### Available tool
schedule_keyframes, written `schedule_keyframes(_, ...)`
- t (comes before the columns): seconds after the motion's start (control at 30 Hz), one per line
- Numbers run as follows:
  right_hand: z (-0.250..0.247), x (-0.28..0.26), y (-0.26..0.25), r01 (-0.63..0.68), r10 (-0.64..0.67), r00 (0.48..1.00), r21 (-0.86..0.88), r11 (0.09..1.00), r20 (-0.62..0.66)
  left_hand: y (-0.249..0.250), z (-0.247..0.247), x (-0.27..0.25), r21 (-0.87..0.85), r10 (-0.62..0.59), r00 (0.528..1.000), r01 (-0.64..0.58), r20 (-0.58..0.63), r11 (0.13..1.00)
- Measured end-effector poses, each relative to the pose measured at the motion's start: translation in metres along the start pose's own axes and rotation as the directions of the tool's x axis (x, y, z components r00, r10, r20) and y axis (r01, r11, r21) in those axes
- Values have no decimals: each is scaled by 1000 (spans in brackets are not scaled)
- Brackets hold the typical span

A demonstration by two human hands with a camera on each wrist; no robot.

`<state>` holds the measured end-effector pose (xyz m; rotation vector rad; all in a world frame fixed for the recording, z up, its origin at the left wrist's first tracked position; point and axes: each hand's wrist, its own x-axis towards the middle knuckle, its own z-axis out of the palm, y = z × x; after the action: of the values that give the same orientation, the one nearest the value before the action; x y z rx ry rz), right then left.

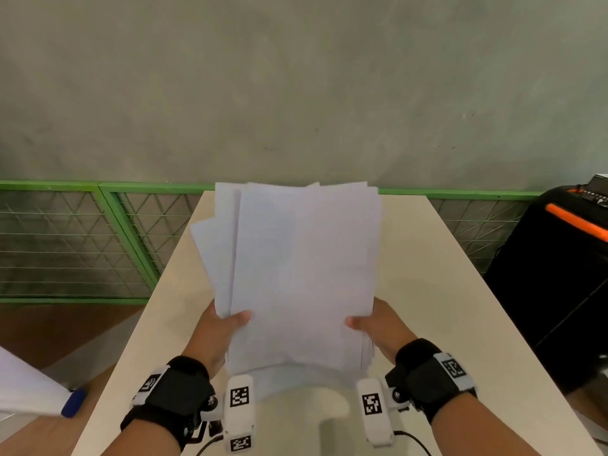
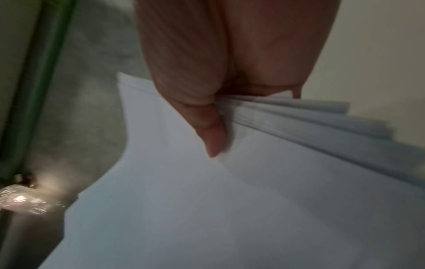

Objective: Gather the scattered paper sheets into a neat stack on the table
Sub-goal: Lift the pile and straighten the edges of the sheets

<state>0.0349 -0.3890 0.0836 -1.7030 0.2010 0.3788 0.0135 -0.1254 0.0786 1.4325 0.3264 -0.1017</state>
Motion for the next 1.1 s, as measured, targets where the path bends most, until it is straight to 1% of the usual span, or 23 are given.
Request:
schedule_keyframes(0.13,-4,-7,-16,138,-126,977,58,989,-170,29,11,-1,30,108,994,-107,-24,994)
schedule_keyframes(0.23,-8,-10,-16,205,-169,959,141,969,-229,38,18,-2,84,155,987,-150,-50,985)
schedule_keyframes(0.4,-9,-14,-11,252,-206,955,216,943,-213,27,19,-7,54,140,989,-137,-46,989)
schedule_keyframes(0.53,-7,-12,-17,292,-253,947,208,934,-196,28,21,-3,29,124,987,-122,-106,992)
schedule_keyframes(0.63,-8,-7,-19,339,-283,930,249,907,-235,34,19,0,21,183,974,-182,-130,983)
schedule_keyframes(0.73,-7,0,-18,365,-280,919,330,871,-277,34,13,5,-8,245,959,-249,-145,969)
schedule_keyframes(0.8,-5,4,-18,368,-288,921,349,862,-261,33,12,8,-34,264,957,-269,-118,962)
schedule_keyframes(0.9,-2,8,-22,353,-305,933,331,875,-189,33,19,12,7,260,965,-260,-37,966)
schedule_keyframes(1.0,0,13,-25,342,-288,937,350,872,-200,33,28,16,-35,245,969,-245,-15,969)
schedule_keyframes(1.1,4,17,-27,318,-268,944,319,893,-191,32,34,19,-38,228,974,-228,9,973)
